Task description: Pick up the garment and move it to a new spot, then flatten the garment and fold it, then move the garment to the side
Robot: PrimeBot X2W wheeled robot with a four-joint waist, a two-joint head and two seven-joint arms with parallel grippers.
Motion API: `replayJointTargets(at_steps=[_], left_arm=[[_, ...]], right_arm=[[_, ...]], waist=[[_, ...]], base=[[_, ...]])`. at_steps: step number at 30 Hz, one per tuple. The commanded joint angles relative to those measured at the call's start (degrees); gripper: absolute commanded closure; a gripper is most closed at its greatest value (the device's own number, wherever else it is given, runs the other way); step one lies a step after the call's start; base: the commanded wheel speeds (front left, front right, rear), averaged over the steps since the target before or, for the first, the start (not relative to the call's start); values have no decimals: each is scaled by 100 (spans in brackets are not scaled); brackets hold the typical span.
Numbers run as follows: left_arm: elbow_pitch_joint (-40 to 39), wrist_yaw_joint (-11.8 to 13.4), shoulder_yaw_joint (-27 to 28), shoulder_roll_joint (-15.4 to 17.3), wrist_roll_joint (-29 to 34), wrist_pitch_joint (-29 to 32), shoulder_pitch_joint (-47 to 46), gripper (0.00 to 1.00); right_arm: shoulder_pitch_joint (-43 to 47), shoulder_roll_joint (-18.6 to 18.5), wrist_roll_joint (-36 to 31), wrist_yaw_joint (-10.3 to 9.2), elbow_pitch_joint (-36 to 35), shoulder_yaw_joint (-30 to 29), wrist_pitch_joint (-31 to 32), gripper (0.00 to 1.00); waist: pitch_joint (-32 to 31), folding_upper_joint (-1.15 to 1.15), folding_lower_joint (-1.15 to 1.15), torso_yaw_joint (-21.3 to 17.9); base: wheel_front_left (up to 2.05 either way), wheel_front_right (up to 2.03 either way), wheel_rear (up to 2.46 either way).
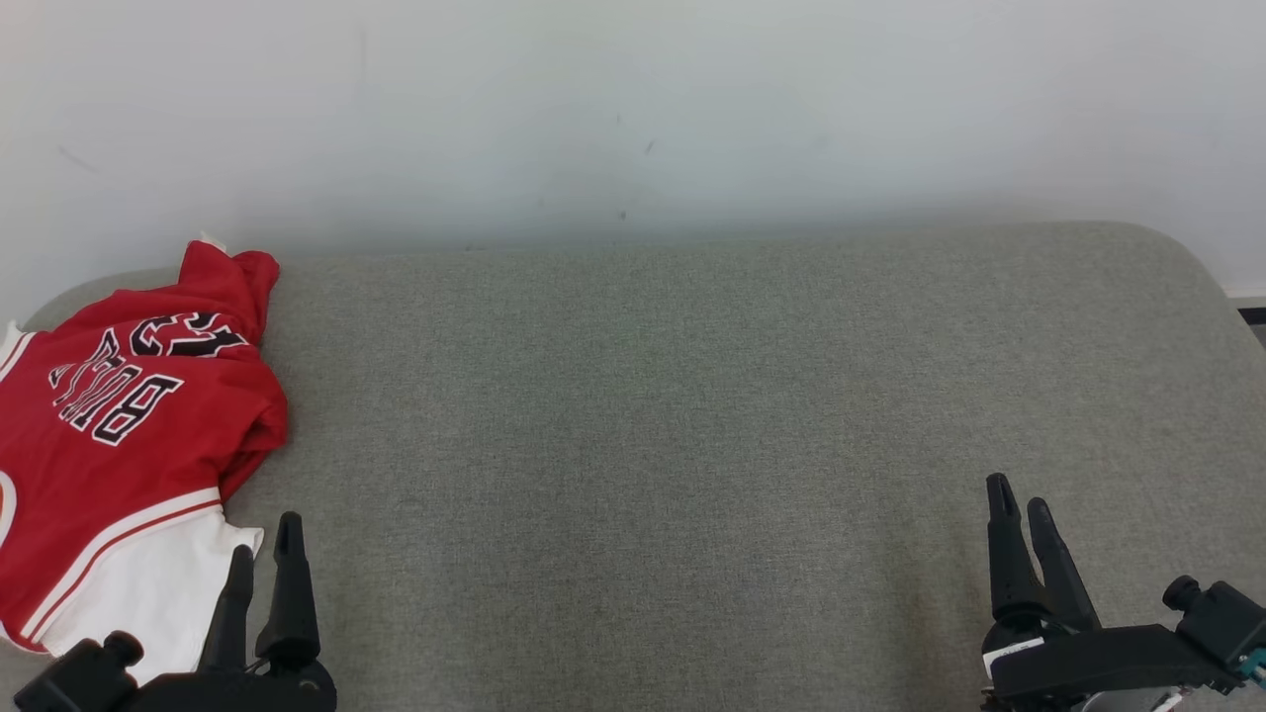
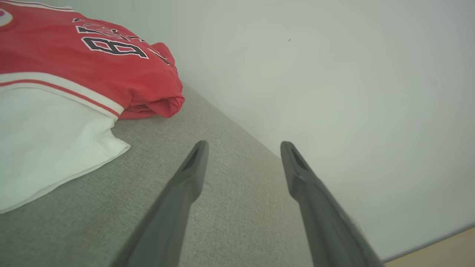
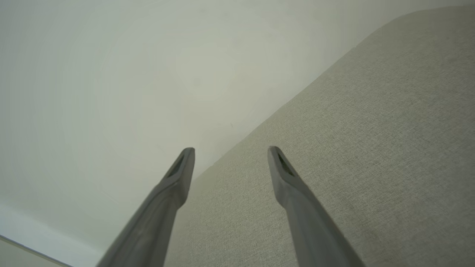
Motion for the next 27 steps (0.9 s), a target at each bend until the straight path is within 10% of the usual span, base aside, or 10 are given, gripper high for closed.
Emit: replayJointTargets(at_steps=[1,27], left_arm=[[-126,29,-12,43,280,-63,-11,0],[-300,147,-160,174,2060,-451,126,0]], right_arm=[[-18,-17,-228,-5,-77,16,-54,0],[61,-20,-2266,-7,-197,129,-446,0]], waist=[[1,0,0,-3],[3,0,0,14]], base=[[0,0,0],[0,0,0]])
